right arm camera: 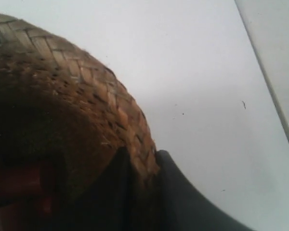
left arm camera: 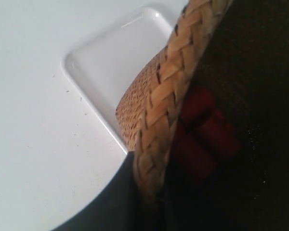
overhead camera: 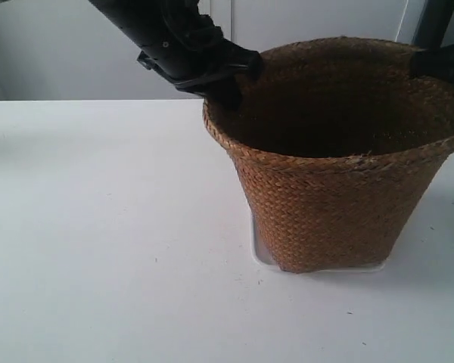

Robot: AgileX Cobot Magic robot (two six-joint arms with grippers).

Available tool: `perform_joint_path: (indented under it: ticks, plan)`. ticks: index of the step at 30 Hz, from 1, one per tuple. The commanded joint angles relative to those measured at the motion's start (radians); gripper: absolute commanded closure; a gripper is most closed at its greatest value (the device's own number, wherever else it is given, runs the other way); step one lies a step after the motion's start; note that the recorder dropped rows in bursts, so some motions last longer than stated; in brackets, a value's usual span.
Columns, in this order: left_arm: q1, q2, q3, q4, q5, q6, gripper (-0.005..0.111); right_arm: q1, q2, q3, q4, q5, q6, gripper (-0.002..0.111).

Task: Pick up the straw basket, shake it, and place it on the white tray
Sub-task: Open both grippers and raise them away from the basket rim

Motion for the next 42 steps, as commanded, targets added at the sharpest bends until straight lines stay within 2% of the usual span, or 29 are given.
perform_joint_path:
  ticks: [1, 5, 7, 11, 15, 17, 29, 33, 36, 42]
  plan:
    - [0.026, 0.024, -0.061, 0.093, 0.033, 0.017, 0.107, -0.044, 0.057, -0.001, -0.101, 0.002, -0.023, 0.108]
    - [0.048, 0.037, -0.079, 0.075, 0.034, 0.023, 0.107, -0.044, 0.105, -0.001, -0.096, -0.030, -0.019, 0.108]
    - [0.050, 0.037, -0.079, 0.066, 0.034, 0.043, 0.101, -0.044, 0.107, -0.001, -0.057, -0.061, -0.036, 0.100]
    - [0.050, 0.037, -0.079, 0.051, 0.065, 0.043, 0.071, -0.044, 0.106, -0.001, 0.001, -0.077, -0.075, 0.068]
    - [0.050, 0.037, -0.079, 0.051, 0.089, 0.043, 0.034, -0.044, 0.106, -0.001, 0.015, -0.071, -0.085, 0.034]
    - [0.050, 0.037, -0.079, 0.053, 0.092, 0.066, 0.028, -0.044, 0.106, -0.001, 0.032, -0.071, -0.085, 0.024]
    - [0.050, -0.023, -0.128, 0.066, 0.084, 0.065, 0.028, -0.044, -0.011, -0.001, 0.070, -0.190, -0.085, 0.023]
    - [0.050, -0.050, -0.145, 0.053, 0.077, 0.069, 0.028, -0.044, -0.060, -0.001, 0.130, -0.231, -0.137, 0.023]
    - [0.050, -0.091, -0.145, 0.104, 0.073, 0.072, 0.028, -0.044, -0.102, -0.001, 0.160, -0.258, -0.187, 0.023]
    - [0.048, -0.256, -0.107, 0.178, 0.063, 0.017, 0.029, -0.044, -0.277, -0.001, 0.160, -0.314, -0.244, 0.034]
